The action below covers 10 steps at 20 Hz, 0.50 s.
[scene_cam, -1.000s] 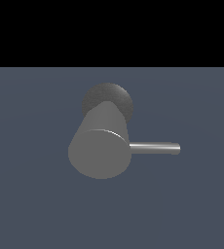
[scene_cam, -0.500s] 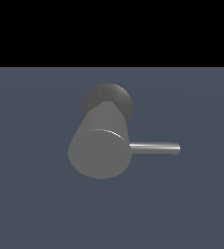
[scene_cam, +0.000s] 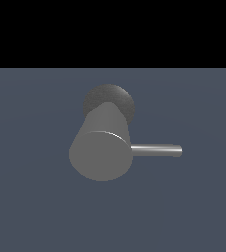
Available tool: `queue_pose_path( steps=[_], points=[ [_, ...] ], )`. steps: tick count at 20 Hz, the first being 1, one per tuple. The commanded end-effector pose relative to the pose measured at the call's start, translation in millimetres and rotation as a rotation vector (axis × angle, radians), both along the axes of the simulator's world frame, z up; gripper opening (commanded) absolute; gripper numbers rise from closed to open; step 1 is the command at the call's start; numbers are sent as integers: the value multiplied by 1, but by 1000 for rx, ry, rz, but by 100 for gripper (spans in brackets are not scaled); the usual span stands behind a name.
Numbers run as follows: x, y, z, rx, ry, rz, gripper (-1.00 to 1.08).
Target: Turn on the faucet by rotating a designated handle.
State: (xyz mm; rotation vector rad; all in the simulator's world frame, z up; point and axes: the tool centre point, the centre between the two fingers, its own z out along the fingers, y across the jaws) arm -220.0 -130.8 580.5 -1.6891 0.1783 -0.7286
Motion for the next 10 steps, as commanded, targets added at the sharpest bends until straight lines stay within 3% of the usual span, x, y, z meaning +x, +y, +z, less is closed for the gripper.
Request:
queue_pose_path(
  steps=[1, 10],
  points=[
    [3, -19, -2, 103, -29, -30, -100],
    [15, -89, -32, 467, -83, -149, -100]
  ],
)
